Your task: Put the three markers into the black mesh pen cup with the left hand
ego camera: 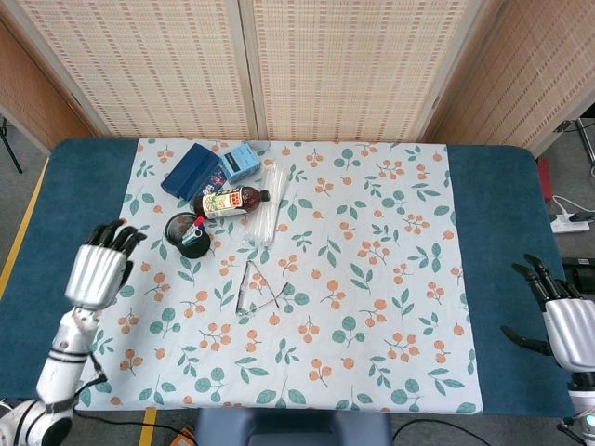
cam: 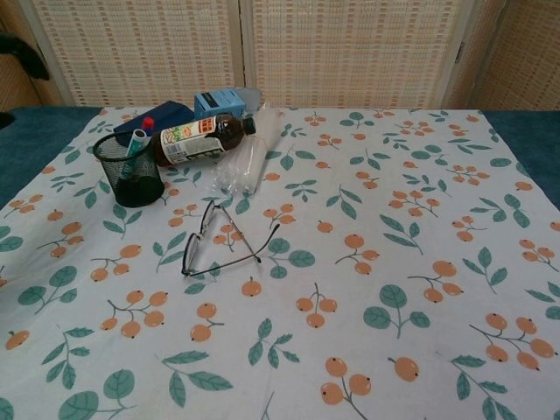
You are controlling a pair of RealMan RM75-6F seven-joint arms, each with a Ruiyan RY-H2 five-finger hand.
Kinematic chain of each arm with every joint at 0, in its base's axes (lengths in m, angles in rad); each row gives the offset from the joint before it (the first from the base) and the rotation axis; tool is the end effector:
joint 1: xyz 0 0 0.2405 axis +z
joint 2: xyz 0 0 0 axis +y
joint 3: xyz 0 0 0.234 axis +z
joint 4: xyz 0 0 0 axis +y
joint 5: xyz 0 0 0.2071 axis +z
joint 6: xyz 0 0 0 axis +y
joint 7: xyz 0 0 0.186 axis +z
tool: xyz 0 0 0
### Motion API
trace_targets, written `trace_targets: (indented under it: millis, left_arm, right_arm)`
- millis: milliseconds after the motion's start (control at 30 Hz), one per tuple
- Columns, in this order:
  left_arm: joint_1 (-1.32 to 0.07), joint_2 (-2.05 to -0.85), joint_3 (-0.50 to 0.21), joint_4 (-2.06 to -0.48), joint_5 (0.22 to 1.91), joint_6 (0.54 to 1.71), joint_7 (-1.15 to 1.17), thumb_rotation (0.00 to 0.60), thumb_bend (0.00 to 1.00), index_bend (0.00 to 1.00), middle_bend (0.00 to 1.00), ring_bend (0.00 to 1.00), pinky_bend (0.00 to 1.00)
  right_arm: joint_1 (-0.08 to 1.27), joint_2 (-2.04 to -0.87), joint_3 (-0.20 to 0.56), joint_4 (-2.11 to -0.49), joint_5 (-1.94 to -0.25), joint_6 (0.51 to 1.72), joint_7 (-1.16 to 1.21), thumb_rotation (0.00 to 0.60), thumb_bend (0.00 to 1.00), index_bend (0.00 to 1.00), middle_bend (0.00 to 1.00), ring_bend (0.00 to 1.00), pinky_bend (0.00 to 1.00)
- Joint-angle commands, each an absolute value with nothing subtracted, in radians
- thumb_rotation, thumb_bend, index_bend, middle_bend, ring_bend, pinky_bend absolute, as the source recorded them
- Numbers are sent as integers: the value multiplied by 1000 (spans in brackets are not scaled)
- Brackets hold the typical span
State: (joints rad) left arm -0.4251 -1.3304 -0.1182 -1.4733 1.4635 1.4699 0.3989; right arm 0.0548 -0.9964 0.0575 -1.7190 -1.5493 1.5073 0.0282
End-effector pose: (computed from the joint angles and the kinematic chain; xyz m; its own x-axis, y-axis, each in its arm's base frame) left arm -0.2010 0.3204 0.1123 0.6146 -0.2457 0.7496 0.7241 -0.2013 -0.6596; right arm -0.2733 -0.2130 0.1792 0.3863 0.0149 0.9222 -0.9215 -0.0374 0.3866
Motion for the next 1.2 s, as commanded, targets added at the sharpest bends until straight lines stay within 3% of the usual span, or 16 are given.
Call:
trace_targets:
  millis: [33,100,300,700,1200]
  left_arm:
    - [-274,-1260,-13,-1537,1461,1547,489,600,297,287,212,126,196]
    - [-249,-1229,6,-1557,1423,1519,485,600,300,245,165,84,150]
    - [-214,-1213,7,-1528,1392,1502,423,600,305,212,137,67,138]
    - [-190,-1251,-16,-1434,1401,1507,379,600,309,211,126,56,138]
    - [-194,-1257,-23,-1435,1418,1470,433,600,313,222,125,57,135]
  right_arm:
    - [53,-994,51,-1728,-1567,1517,23,600,0,174,61,314,305]
    - [50,-992,49,-1733,-1577,1524,19,600,0,174,61,314,305]
    - [48,-989,42,-1745,-1592,1530,5,600,0,174,61,314,306]
    - [45,-990,40,-1758,-1606,1543,-17,600,0,174,61,314,305]
    - [42,-988,41,-1754,-1593,1542,-12,600,0,174,61,314,305]
